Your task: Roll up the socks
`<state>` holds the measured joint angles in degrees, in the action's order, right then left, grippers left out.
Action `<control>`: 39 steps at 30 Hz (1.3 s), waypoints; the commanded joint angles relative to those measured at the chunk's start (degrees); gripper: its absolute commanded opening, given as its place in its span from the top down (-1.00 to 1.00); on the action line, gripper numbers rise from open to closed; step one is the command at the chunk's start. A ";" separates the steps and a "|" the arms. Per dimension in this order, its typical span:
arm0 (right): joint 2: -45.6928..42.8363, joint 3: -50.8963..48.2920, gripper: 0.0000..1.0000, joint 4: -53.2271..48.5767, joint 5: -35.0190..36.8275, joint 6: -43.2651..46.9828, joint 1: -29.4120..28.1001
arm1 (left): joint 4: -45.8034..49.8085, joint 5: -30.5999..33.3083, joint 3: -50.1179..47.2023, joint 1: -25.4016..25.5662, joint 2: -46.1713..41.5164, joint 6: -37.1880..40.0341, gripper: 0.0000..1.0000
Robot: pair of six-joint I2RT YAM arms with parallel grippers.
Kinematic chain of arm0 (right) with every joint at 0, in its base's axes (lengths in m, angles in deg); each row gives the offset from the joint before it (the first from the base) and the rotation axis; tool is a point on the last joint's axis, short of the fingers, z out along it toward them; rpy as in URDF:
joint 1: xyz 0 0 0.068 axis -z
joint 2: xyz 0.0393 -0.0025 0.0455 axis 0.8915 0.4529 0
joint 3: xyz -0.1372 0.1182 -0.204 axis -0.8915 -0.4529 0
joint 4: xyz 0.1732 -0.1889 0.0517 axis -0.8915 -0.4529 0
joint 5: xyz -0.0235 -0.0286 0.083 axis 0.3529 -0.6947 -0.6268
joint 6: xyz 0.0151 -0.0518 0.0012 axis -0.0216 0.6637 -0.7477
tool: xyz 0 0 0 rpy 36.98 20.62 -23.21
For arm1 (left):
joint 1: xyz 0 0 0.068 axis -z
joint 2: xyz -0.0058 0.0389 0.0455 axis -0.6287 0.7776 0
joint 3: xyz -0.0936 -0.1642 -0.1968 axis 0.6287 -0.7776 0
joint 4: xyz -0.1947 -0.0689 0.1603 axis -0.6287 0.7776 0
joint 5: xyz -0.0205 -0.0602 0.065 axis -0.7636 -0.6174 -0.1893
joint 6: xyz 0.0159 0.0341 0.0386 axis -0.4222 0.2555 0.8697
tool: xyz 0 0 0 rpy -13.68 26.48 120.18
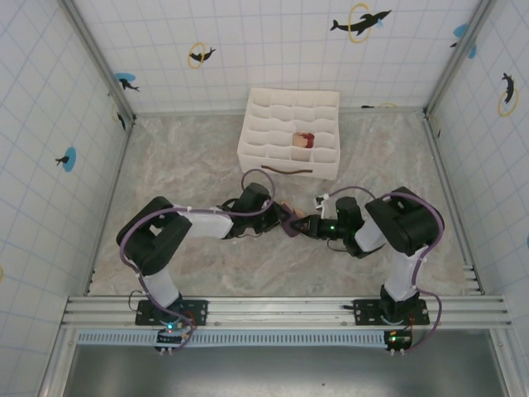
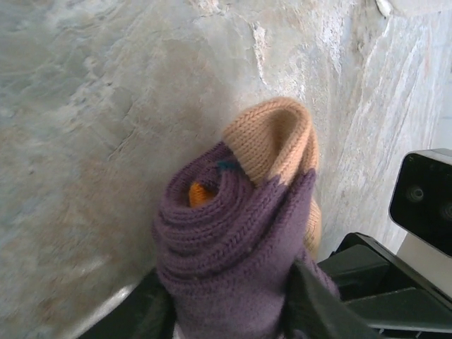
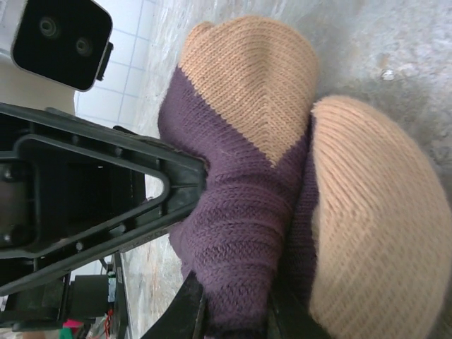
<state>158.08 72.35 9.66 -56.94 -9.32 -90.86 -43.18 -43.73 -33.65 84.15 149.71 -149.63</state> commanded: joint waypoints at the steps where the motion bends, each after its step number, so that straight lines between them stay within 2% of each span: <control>1: 2.20 -2.79 1.00 -12.80 3.52 -0.56 0.94 | 1.36 -1.72 0.70 0.73 3.02 -1.15 0.52; 2: 1.49 -2.55 1.00 -13.49 3.49 -0.21 1.15 | 1.88 -1.52 0.87 0.69 3.37 -1.41 0.62; 4: -0.65 -1.47 0.86 -16.91 3.67 1.74 1.22 | 4.18 -0.83 1.78 0.70 3.75 -0.61 0.77; 6: -4.03 0.30 0.58 -23.00 4.64 5.38 1.14 | 7.84 0.09 3.55 0.52 3.87 1.13 0.97; 7: -5.73 1.05 0.49 -25.61 5.26 7.05 0.96 | 9.59 0.56 4.43 0.36 3.86 2.23 1.00; 11: -13.96 5.74 0.14 -38.81 8.69 15.50 -0.28 | 16.84 2.47 7.17 -0.93 3.02 6.20 1.00; 15: -21.60 11.18 -0.07 -50.27 15.27 24.27 -3.99 | 22.94 3.06 7.83 -2.35 1.32 8.91 1.00; 17: -24.65 13.72 -0.29 -54.76 23.06 28.98 -7.77 | 25.29 2.98 7.25 -2.95 -0.03 9.43 1.00; 20: -27.17 15.58 -0.50 -56.93 34.01 35.11 -14.54 | 28.82 3.10 6.62 -3.31 -1.79 9.95 1.00; 24: -26.29 16.54 -0.52 -54.97 43.20 38.51 -21.24 | 32.64 3.82 5.82 -3.51 -4.04 10.80 1.00; 28: -22.69 17.46 -0.42 -50.90 46.53 39.11 -25.27 | 35.25 3.84 4.99 -3.77 -5.23 10.75 1.00; 34: -18.62 16.34 -0.35 -42.59 59.87 45.33 -33.80 | 35.90 2.30 4.62 -4.14 -6.36 10.71 1.00; 39: -14.14 17.70 -0.32 -41.05 58.95 44.97 -33.88 | 35.73 2.19 4.65 -4.14 -6.41 10.71 1.00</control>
<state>141.32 88.00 -34.69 -1.25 34.46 -125.17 -13.11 -42.07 -27.23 80.41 143.52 -139.97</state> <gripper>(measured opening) 0.664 0.157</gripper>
